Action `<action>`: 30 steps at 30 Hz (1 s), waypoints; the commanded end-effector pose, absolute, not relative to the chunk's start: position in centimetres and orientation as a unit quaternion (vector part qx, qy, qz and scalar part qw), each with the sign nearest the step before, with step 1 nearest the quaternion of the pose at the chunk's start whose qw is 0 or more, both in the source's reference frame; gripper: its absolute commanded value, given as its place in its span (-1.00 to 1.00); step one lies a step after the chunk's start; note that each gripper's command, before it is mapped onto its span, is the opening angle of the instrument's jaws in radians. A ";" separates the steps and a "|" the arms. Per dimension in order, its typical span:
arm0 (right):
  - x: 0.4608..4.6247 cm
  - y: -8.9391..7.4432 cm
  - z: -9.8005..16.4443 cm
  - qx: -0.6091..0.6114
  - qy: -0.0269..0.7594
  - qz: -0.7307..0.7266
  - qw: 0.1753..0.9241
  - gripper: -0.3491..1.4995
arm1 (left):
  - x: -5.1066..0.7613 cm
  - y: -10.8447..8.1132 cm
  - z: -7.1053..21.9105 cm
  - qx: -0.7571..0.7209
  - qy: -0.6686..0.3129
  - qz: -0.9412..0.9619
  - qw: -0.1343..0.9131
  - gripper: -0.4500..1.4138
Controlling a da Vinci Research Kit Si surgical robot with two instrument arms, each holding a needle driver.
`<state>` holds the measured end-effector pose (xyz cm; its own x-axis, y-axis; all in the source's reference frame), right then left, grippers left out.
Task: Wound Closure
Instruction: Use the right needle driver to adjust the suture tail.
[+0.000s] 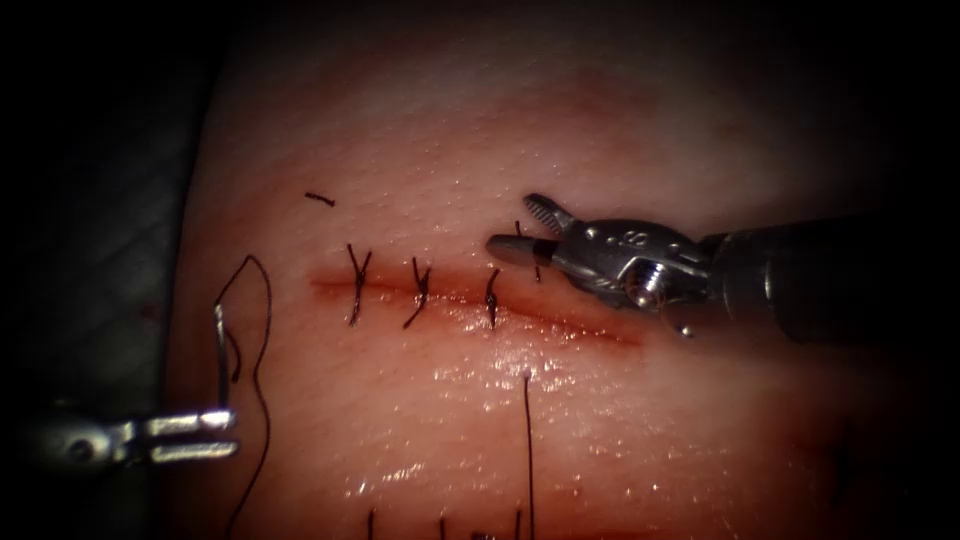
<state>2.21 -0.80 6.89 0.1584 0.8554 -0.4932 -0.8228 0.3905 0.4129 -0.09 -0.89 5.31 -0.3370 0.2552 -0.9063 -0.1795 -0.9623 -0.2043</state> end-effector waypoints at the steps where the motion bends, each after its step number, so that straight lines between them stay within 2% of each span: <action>1: 2.27 -0.8 7.0 0.031 0.341 0.566 0.750 -1.00 | -0.14 -0.9 5.4 -0.560 -0.034 0.817 0.133 -1.00; 8: 2.24 -0.8 7.0 0.074 0.346 0.609 0.710 -1.00 | -0.15 -0.9 5.4 -0.561 -0.035 0.816 0.132 -1.00; 13: 2.14 -0.6 6.9 0.117 0.366 0.657 0.648 -1.00 | -0.21 -0.9 5.4 -0.560 -0.038 0.817 0.130 -1.00; 22: 1.91 -0.5 6.7 0.123 0.394 0.663 0.625 -1.00 | -0.24 -0.9 5.4 -0.560 -0.037 0.817 0.131 -1.00; 30: 1.90 -0.5 6.6 0.123 0.398 0.667 0.618 -1.00 | -0.34 -0.9 5.5 -0.559 -0.036 0.817 0.134 -1.00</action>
<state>1.83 -0.44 6.59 -0.2053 0.9223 -0.3273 -0.7275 0.0799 0.6814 -0.32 -0.82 5.41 -0.3397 0.2622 -0.9032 -0.1837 -0.9604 -0.2097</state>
